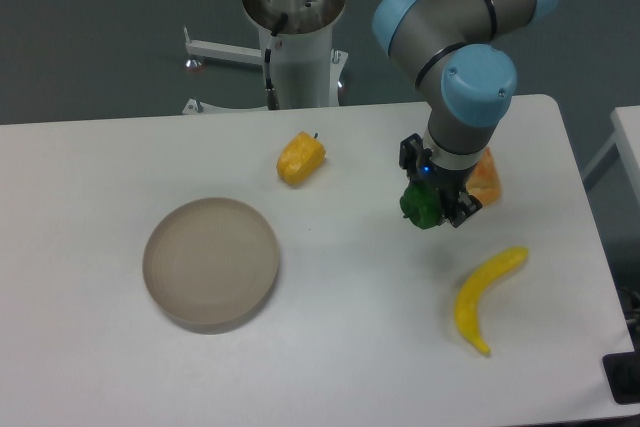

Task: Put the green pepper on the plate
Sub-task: 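Carry the held green pepper with the gripper over the beige plate and lower it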

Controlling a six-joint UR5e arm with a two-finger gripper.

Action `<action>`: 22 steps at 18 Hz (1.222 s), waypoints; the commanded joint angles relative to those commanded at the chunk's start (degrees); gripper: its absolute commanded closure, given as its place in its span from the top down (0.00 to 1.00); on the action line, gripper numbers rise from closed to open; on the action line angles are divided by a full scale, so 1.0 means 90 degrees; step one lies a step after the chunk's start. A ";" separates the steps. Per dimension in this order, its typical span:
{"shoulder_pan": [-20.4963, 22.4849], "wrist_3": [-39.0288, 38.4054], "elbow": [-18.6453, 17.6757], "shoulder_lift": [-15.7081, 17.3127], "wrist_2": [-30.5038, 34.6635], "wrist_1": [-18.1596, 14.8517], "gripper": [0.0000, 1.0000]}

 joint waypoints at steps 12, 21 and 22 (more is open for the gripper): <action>-0.1286 -0.1429 -0.0420 0.0185 -0.0175 -0.0020 0.10; -0.2460 -0.3262 -0.0440 0.0010 -0.1016 0.0215 0.10; -0.2519 -0.3271 -0.0440 -0.0019 -0.1035 0.0215 0.10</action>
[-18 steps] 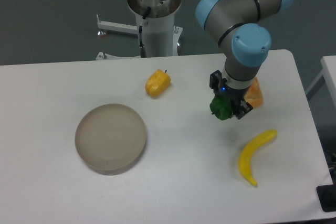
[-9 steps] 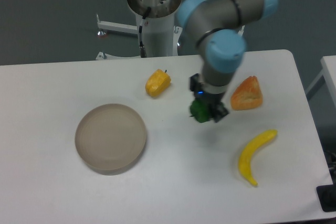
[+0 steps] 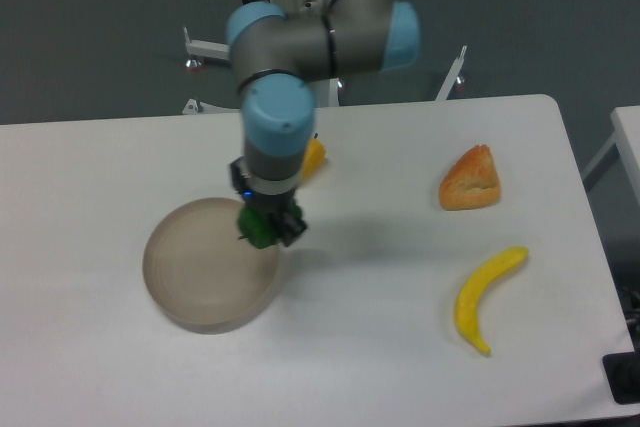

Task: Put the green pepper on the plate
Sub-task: 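Carry the held green pepper with the gripper over the beige plate and lower it, then open the gripper to release the green pepper onto the plate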

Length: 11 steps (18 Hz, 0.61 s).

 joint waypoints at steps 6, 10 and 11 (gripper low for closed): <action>-0.0381 -0.0303 -0.0223 -0.0371 -0.0088 0.0593 0.17; -0.0391 -0.0381 -0.0712 -0.0391 -0.0098 0.1328 0.39; -0.0391 -0.0381 -0.0732 -0.0372 -0.0098 0.1328 0.52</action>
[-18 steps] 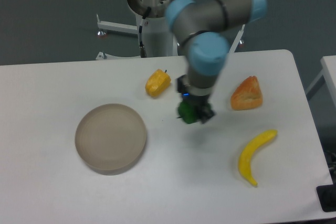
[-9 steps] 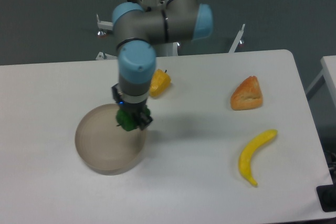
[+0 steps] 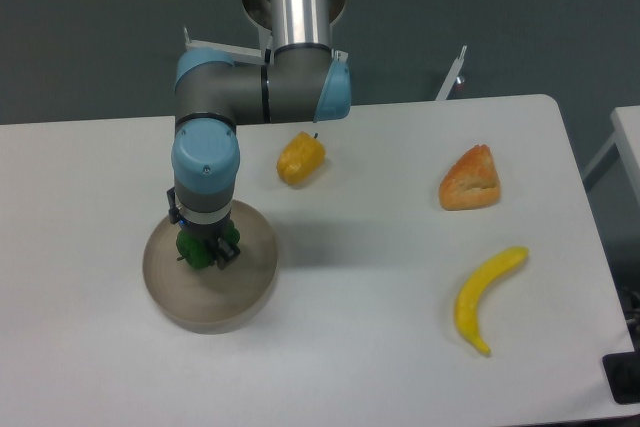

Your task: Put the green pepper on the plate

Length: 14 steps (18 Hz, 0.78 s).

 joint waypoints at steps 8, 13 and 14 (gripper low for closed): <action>0.0184 0.0029 0.0097 0.0370 0.0058 0.0000 1.00; 0.1569 0.1061 0.0020 0.1015 0.0409 -0.0058 1.00; 0.1872 0.1316 -0.0039 0.1132 0.0420 -0.0088 1.00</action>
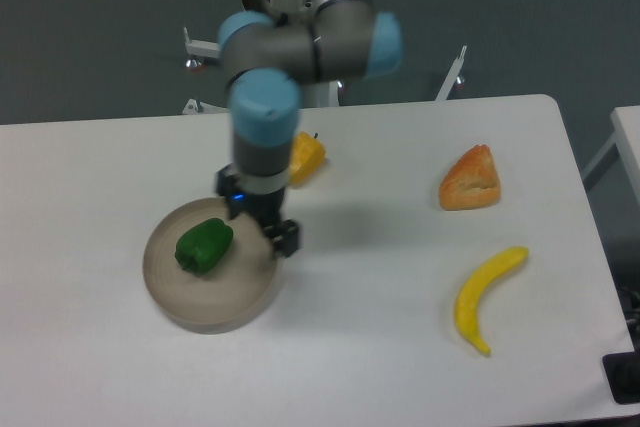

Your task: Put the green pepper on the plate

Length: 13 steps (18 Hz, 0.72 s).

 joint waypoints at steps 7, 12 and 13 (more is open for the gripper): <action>0.1028 0.2128 -0.0186 0.0089 0.0673 -0.0117 1.00; 0.1253 0.2815 -0.0040 0.0070 0.0703 -0.0733 1.00; 0.1234 0.2805 -0.0030 0.0031 0.0713 -0.0781 1.00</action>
